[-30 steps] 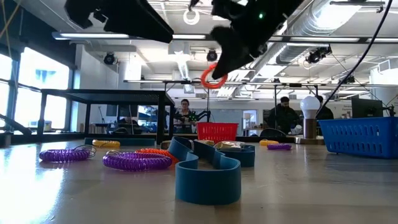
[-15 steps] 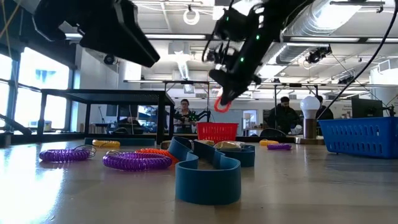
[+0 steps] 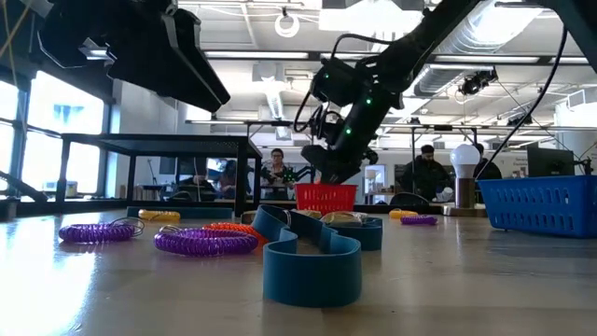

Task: Pick & Place Office Desk Supplies
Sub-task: Put the red spring keychain into the red bin, then put the crayon box into the black bin

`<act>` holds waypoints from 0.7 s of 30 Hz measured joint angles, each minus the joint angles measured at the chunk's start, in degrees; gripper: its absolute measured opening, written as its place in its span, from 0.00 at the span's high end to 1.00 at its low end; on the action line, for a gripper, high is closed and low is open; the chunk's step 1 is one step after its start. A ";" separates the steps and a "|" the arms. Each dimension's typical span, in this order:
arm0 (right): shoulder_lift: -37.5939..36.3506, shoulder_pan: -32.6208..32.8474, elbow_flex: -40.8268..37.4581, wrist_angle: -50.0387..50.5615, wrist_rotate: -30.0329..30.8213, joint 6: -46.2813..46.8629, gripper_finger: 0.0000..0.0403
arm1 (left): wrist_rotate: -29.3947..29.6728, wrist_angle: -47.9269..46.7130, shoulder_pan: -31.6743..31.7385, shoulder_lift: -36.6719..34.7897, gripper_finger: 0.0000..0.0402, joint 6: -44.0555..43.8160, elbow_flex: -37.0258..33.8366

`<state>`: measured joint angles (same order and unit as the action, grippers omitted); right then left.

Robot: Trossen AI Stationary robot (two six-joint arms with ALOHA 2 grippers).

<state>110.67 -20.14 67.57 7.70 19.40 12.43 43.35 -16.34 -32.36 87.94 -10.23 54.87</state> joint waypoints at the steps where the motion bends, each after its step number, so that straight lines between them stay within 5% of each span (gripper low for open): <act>1: 0.00 0.17 -0.02 -0.10 0.02 -0.15 0.90 | 0.00 -0.07 0.00 0.00 0.54 -0.16 0.00; 12: -1.90 2.07 -0.02 -0.08 6.66 -2.76 0.56 | -0.09 -0.21 0.00 0.00 0.54 -0.67 0.00; 21: -11.19 8.16 0.09 10.22 7.25 -1.48 0.46 | 0.30 -1.54 0.00 0.00 0.54 -0.74 0.00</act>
<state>99.49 -11.98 67.66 17.92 26.65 10.96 43.65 -17.88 -32.36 87.94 -10.97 54.87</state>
